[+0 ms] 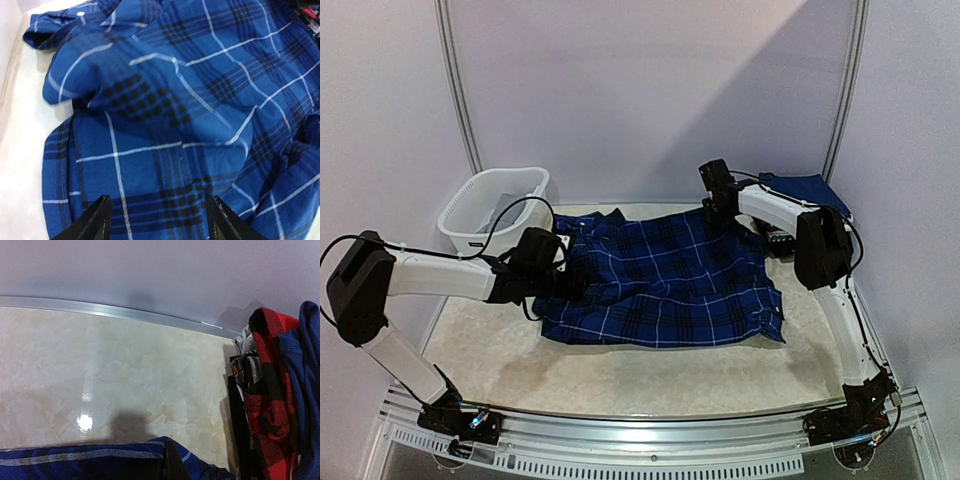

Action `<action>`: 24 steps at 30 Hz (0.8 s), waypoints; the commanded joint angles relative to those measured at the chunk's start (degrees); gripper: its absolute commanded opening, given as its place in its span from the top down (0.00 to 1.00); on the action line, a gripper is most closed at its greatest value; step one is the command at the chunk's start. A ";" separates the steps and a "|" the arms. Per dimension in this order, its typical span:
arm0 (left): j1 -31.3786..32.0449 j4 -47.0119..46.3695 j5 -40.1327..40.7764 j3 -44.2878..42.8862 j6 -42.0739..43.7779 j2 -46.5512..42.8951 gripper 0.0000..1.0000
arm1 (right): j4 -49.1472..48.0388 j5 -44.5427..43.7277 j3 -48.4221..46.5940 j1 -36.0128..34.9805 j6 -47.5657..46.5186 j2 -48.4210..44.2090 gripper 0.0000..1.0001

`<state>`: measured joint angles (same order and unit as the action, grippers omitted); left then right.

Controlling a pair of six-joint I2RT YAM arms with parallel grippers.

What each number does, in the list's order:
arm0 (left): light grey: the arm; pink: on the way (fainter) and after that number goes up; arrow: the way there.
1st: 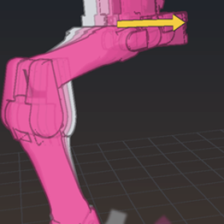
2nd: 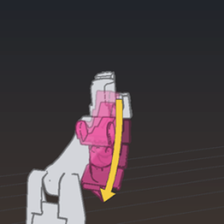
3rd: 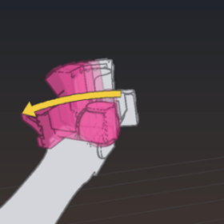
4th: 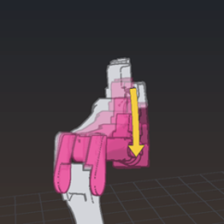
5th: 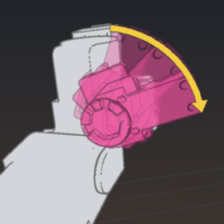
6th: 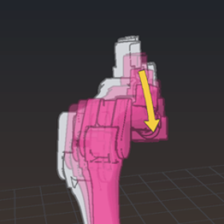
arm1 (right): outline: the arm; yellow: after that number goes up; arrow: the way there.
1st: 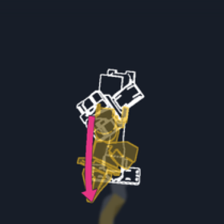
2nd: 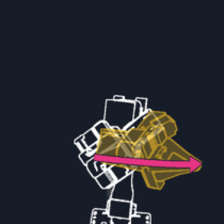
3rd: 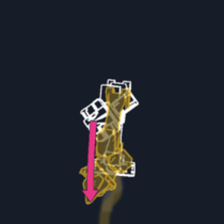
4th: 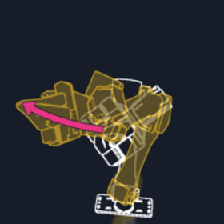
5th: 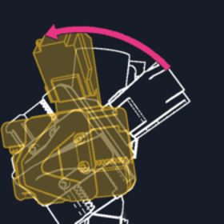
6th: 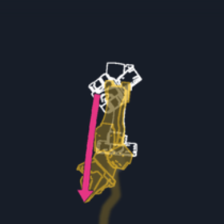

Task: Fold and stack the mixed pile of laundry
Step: Flatten out the crumpled shirt at the center of the board.

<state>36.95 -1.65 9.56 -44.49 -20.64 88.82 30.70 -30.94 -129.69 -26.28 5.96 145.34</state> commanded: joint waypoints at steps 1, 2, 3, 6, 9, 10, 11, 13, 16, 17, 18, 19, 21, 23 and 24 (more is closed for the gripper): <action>0.93 -1.05 2.80 1.42 -0.81 -1.66 0.34 | 1.31 -2.90 -1.63 1.56 2.36 2.20 0.90; 0.93 -0.95 3.60 1.30 -0.80 -1.64 0.34 | 1.29 -2.59 -1.69 1.63 2.65 2.30 0.86; 0.85 -0.39 4.64 0.96 -0.99 -1.50 0.33 | 1.24 -2.41 -1.82 1.69 2.85 2.27 0.77; 0.36 3.94 9.03 -0.76 -2.04 -0.92 0.32 | 1.30 -2.07 -2.52 1.73 2.59 1.77 0.55; -0.95 7.26 10.97 -1.65 -3.89 -0.93 0.33 | 1.42 -1.64 -3.72 1.75 1.54 0.65 0.48; -1.26 8.10 11.61 -1.65 -4.51 -1.19 0.33 | 1.61 -1.08 -3.95 1.68 0.92 0.19 0.47; -1.42 9.00 12.23 -1.59 -5.02 -1.44 0.33 | 1.83 -0.31 -3.95 1.73 0.60 -0.50 0.46; -1.44 10.46 13.64 -0.94 -6.01 -2.11 0.33 | 2.87 4.33 -3.57 1.72 -0.16 -2.30 0.44; -1.44 12.05 14.83 0.74 -8.42 -2.90 0.31 | 3.00 14.12 0.00 1.51 -0.91 -6.03 0.40; -1.44 12.60 15.28 1.36 -9.37 -3.11 0.30 | 2.61 16.56 2.04 1.30 -0.78 -7.22 0.39; -1.44 12.76 15.40 2.01 -10.04 -3.36 0.29 | 2.21 18.86 3.97 0.94 -0.62 -8.74 0.38; -1.44 12.70 15.30 2.83 -10.66 -3.65 0.28 | 1.79 20.56 6.20 0.54 -0.45 -10.00 0.37; -1.44 12.31 14.90 4.22 -11.51 -4.02 0.27 | 0.96 22.37 10.52 -0.48 -0.42 -13.55 0.36; -1.44 12.05 14.79 5.09 -11.87 -3.79 0.26 | 0.52 21.65 14.25 -1.38 0.09 -16.28 0.34; -1.44 11.98 14.83 5.40 -12.04 -3.58 0.26 | 0.36 20.92 15.60 -1.68 0.71 -17.05 0.34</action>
<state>35.94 8.88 23.46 -41.06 -30.26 85.52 32.32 -13.85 -119.04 -25.91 5.69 134.78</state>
